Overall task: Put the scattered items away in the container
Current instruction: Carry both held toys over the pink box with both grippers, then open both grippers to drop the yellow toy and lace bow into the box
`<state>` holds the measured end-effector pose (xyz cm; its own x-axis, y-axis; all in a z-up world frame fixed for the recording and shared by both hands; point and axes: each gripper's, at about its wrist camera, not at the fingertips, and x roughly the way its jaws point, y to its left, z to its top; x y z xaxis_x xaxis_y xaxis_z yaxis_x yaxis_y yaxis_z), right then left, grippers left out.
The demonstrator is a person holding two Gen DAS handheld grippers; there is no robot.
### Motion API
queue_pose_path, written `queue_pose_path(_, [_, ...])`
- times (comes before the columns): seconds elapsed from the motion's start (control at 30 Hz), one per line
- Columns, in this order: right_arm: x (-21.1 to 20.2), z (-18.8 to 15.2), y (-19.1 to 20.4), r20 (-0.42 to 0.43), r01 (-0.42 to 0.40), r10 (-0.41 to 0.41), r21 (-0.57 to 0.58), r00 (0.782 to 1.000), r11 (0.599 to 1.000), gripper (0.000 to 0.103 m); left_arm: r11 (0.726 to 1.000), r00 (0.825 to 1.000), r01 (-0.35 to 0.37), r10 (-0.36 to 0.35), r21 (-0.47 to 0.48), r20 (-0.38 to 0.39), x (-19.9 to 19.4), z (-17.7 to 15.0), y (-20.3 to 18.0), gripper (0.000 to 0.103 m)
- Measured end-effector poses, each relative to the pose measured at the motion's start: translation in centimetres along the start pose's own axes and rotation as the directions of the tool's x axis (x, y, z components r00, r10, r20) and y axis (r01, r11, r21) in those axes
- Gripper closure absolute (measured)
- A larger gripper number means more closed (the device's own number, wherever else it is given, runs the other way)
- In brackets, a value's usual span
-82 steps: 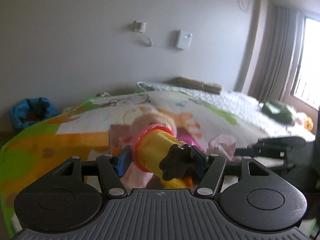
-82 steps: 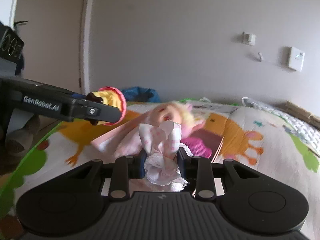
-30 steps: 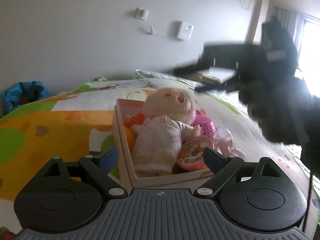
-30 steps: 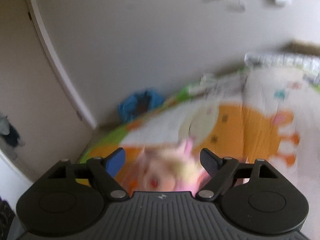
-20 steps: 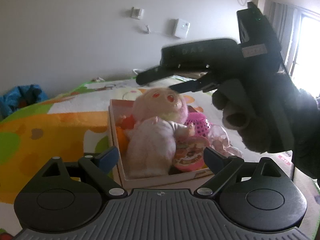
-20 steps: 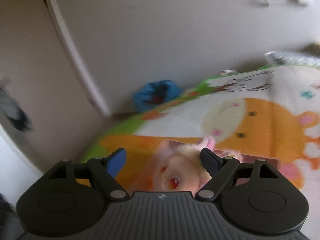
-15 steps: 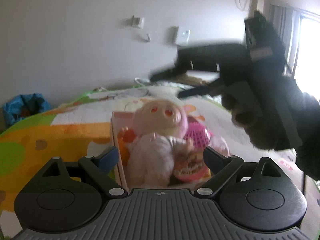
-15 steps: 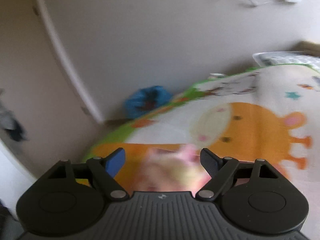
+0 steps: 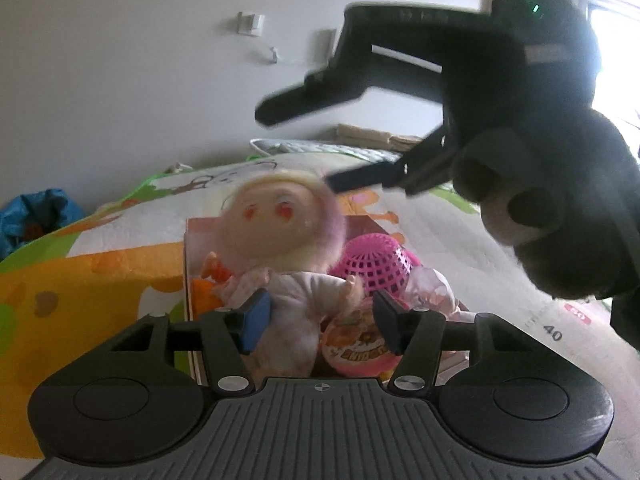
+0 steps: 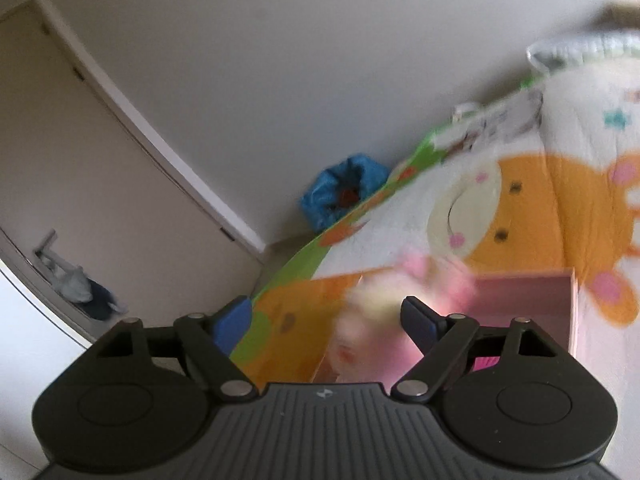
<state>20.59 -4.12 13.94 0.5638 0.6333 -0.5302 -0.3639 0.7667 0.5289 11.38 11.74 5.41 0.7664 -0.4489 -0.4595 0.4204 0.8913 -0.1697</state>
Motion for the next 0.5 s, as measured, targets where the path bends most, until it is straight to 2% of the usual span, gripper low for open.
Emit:
queue_pose_path(0.1, [1.3,-0.6,0.3,-0.005,0.149,-0.15,-0.093,0.989,0.985,0.02,1.0,1.0,-0.008,0.008,-0.01,-0.001,0.1,-0.1,0.0,0.039])
queue_pose_path(0.2, [2.2,-1.4,-0.5,0.007,0.208,-0.209,-0.142,0.978,0.968,0.019,0.999,1.0,-0.02,0.019,-0.029,-0.01,0.1,-0.2,0.2,0.035])
queue_pose_path(0.33, [0.4,-1.5,-1.0,0.035,0.173,-0.17,-0.129,0.985,0.976,0.02,0.997,0.999,-0.049,0.048,-0.055,-0.013,-0.6,-0.2,0.7,0.035])
queue_pose_path(0.5, [-4.0,-3.2,0.2,0.135,0.217,-0.187,-0.259,0.973,0.941,0.02,0.994,0.996,-0.074,0.078,-0.081,0.038,-3.7,-0.5,1.2,0.024])
